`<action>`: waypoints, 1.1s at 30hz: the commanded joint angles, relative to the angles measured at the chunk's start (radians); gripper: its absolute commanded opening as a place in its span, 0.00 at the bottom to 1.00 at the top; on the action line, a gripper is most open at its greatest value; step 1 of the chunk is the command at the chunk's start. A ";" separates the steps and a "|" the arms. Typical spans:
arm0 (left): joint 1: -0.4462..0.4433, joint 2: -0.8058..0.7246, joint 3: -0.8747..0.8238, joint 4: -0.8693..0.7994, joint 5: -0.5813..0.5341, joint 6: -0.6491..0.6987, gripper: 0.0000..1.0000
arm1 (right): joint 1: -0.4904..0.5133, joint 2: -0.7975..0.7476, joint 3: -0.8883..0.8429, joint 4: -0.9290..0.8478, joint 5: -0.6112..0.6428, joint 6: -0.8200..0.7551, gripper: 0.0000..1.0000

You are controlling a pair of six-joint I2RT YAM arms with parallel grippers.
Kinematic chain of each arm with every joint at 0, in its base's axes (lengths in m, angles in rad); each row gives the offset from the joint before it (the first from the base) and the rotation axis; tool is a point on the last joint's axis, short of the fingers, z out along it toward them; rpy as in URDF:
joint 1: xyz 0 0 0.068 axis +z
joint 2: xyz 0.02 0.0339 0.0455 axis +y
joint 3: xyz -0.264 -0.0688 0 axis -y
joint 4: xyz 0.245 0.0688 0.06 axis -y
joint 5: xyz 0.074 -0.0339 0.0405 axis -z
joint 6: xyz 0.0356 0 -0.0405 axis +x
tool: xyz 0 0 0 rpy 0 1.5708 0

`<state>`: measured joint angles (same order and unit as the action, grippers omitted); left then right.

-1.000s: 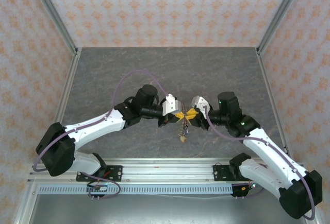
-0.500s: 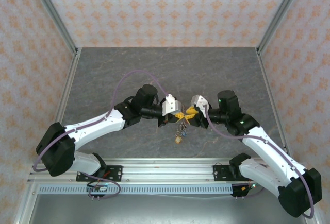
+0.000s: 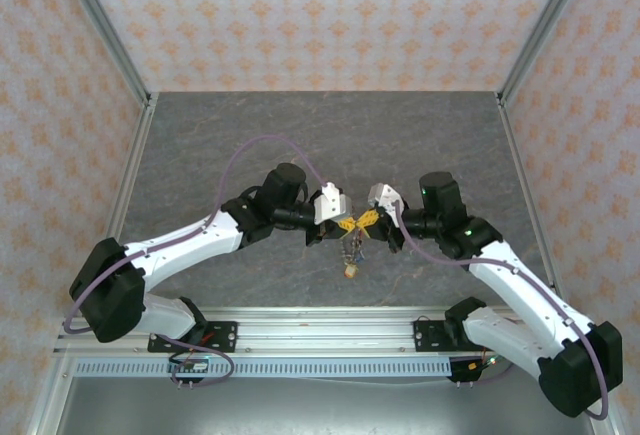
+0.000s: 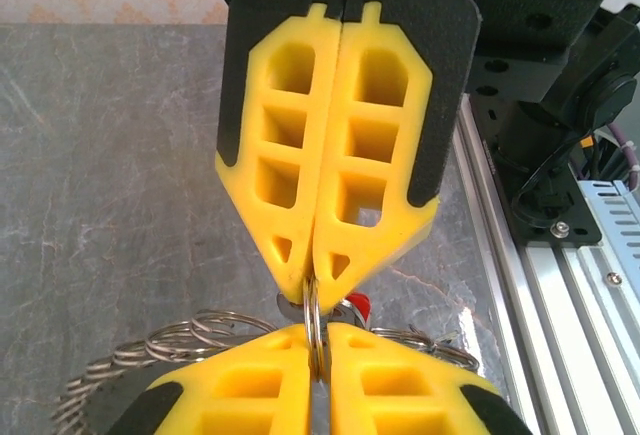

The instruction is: Put the keys on the keyring

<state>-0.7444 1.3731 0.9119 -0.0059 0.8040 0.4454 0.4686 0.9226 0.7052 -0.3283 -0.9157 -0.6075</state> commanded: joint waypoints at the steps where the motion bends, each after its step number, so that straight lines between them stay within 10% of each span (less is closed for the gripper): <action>1: -0.008 -0.015 0.056 -0.082 -0.031 0.062 0.13 | 0.009 0.009 0.096 -0.091 0.044 -0.030 0.00; 12: -0.012 0.018 0.114 -0.121 -0.042 0.095 0.15 | 0.130 0.076 0.290 -0.374 0.292 -0.104 0.00; 33: -0.013 0.015 0.085 -0.091 -0.027 0.073 0.00 | 0.164 0.048 0.265 -0.245 0.271 -0.064 0.04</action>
<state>-0.7509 1.3838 0.9962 -0.1158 0.7780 0.5140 0.6216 1.0119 0.9810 -0.6773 -0.6231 -0.6922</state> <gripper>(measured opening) 0.042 0.044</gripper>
